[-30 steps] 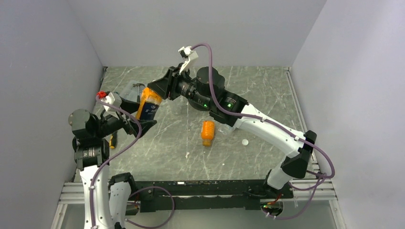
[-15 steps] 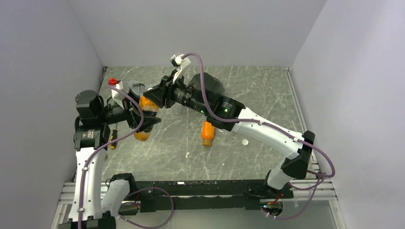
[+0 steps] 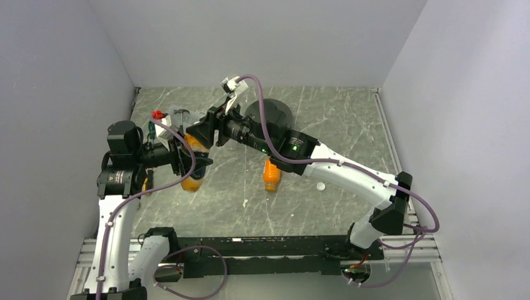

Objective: Unscrew the bottle caps

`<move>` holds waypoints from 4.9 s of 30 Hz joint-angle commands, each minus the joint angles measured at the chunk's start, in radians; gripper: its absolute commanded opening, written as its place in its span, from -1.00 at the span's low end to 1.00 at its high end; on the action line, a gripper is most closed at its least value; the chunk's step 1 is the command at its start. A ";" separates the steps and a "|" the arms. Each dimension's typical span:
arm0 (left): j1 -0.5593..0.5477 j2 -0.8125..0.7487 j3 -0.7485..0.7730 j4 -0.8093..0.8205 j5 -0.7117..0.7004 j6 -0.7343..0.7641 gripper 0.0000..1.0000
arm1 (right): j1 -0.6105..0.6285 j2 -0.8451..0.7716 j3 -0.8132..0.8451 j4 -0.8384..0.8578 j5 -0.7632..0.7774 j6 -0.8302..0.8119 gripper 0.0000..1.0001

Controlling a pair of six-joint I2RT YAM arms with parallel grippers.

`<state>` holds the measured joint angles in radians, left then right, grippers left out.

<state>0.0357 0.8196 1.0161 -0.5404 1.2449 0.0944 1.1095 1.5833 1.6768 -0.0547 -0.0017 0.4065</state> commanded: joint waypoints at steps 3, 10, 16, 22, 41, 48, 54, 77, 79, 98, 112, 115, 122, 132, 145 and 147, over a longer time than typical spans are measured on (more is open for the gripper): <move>-0.011 -0.042 0.042 -0.061 -0.033 0.159 -0.45 | -0.005 -0.039 0.028 -0.018 0.095 0.041 0.36; -0.011 -0.068 0.011 -0.030 -0.078 0.181 -0.55 | -0.005 -0.015 0.060 -0.049 0.098 0.079 0.17; -0.011 -0.062 0.007 -0.052 -0.097 0.204 -0.54 | -0.004 -0.012 0.057 -0.029 0.089 0.087 -0.06; -0.011 -0.067 -0.018 -0.036 -0.127 0.206 -0.56 | -0.004 0.000 0.073 -0.013 0.077 0.088 -0.10; -0.011 -0.076 -0.018 -0.014 -0.139 0.200 -0.58 | -0.004 0.030 0.066 -0.041 0.081 0.127 -0.19; -0.011 -0.069 -0.018 0.005 -0.142 0.178 -0.58 | -0.004 0.009 0.048 -0.024 0.089 0.113 -0.18; -0.011 -0.065 -0.026 0.022 -0.144 0.154 -0.58 | -0.004 -0.003 0.023 -0.009 0.090 0.117 0.06; -0.011 -0.059 0.014 0.055 0.029 0.006 -0.58 | -0.063 -0.086 -0.112 0.259 -0.355 0.065 -0.99; -0.011 -0.053 0.025 0.067 0.079 -0.044 -0.58 | -0.073 -0.103 -0.128 0.313 -0.478 0.057 -1.00; -0.014 -0.061 0.056 -0.107 -0.066 0.177 -0.59 | -0.113 -0.165 -0.133 0.192 -0.338 -0.038 0.85; -0.014 -0.115 -0.018 0.014 -0.276 0.222 -0.60 | -0.034 -0.004 0.106 -0.149 0.033 0.058 0.54; -0.014 -0.114 -0.020 0.012 -0.282 0.221 -0.60 | -0.031 0.002 0.094 -0.127 0.016 0.071 0.47; -0.014 -0.105 -0.019 -0.004 -0.283 0.225 -0.59 | -0.024 -0.003 0.067 -0.067 -0.017 0.069 0.36; -0.014 -0.092 -0.012 0.007 -0.279 0.207 -0.59 | -0.017 0.036 0.078 -0.051 -0.042 0.084 0.08; -0.014 -0.089 0.009 0.029 -0.227 0.147 -0.59 | -0.019 0.021 0.073 -0.041 -0.005 0.045 -0.58; -0.014 -0.091 0.011 0.029 -0.196 0.134 -0.59 | -0.019 0.004 0.061 -0.022 -0.013 0.027 -0.68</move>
<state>0.0204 0.7361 0.9894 -0.5591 0.9722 0.2665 1.0893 1.6325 1.7435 -0.1478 -0.0257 0.4740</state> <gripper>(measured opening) 0.509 0.360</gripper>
